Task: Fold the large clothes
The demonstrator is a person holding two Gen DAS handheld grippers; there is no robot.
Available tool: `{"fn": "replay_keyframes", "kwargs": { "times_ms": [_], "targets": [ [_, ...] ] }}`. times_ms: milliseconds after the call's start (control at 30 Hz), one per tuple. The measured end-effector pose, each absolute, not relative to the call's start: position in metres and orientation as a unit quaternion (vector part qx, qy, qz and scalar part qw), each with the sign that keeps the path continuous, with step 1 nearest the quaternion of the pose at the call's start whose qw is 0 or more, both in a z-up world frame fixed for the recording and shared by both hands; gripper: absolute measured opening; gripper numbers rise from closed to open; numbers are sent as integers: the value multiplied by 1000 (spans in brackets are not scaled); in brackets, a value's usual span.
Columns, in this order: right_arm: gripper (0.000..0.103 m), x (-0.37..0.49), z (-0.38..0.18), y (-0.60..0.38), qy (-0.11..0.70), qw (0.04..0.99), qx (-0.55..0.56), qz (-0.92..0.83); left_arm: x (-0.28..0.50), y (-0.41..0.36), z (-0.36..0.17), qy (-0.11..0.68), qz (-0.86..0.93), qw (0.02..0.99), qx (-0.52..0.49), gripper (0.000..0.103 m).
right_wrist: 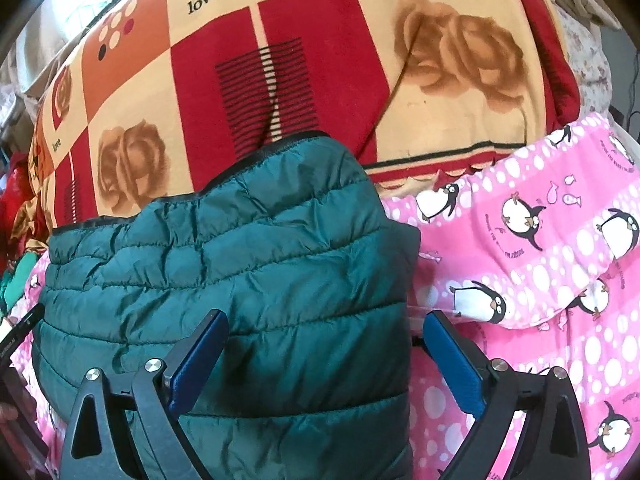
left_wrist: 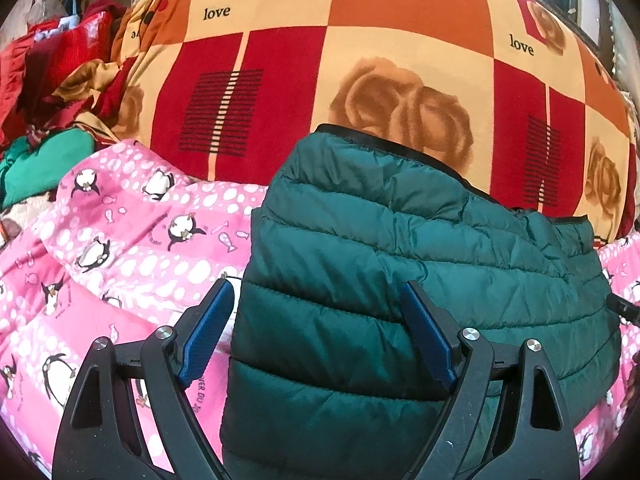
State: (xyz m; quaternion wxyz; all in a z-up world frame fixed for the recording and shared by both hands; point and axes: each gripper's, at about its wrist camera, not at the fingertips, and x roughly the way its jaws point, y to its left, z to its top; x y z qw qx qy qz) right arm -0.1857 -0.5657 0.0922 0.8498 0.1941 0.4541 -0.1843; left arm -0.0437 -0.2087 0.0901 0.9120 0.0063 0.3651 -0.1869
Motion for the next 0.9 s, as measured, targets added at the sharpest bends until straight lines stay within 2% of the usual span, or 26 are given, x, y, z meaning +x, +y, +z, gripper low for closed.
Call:
{"fn": "replay_keyframes", "kwargs": {
  "times_ms": [100,400,500,700,900],
  "targets": [
    [103,-186,89,-567,457,848,200,-178,-43,-208,88,371,-193,908,3,85],
    [103,-181,70,-583,467,838,239,-151,-36,-204,80,384,-213,898,-11,86],
    [103,-178,59,-594,469,831,267,-137,-29,-201,74,402,-229,886,-28,95],
    [103,-158,35,-606,487,819,298,-56,-12,-191,53,458,-279,837,-106,97],
    [103,-138,23,-606,508,809,296,-4,-6,-199,42,477,-305,815,-123,103]
  ]
}}
